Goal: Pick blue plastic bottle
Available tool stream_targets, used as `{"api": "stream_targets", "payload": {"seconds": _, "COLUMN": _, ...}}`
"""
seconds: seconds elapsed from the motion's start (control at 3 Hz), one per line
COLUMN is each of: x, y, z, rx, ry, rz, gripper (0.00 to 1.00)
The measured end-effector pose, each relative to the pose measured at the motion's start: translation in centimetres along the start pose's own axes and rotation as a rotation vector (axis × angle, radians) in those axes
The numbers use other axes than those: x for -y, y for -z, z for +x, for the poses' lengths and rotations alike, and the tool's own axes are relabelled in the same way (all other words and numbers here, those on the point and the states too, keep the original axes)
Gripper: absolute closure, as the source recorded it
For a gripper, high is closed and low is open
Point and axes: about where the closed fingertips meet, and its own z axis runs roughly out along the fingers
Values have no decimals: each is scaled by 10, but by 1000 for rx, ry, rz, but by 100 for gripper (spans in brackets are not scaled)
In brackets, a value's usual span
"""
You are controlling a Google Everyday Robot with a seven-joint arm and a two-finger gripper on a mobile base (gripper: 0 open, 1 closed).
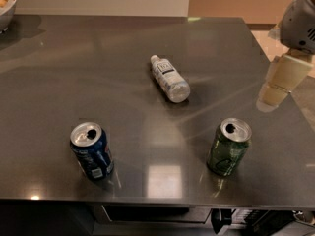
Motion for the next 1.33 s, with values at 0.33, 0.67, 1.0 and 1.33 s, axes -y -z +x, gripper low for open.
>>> {"api": "stream_targets", "payload": {"seconds": 0.33, "x": 28, "y": -19, "z": -13, "rx": -20, "ry": -117, "rz": 1, "gripper": 0}}
{"api": "stream_targets", "payload": {"seconds": 0.67, "x": 46, "y": -53, "z": -34, "rx": -44, "ry": -248, "rz": -2, "gripper": 0}}
{"api": "stream_targets", "payload": {"seconds": 1.0, "x": 57, "y": -84, "z": -51, "rx": -69, "ry": -388, "rz": -15, "gripper": 0}}
{"api": "stream_targets", "payload": {"seconds": 1.33, "x": 68, "y": -106, "z": -71, "rx": -85, "ry": -529, "rz": -13, "gripper": 0}}
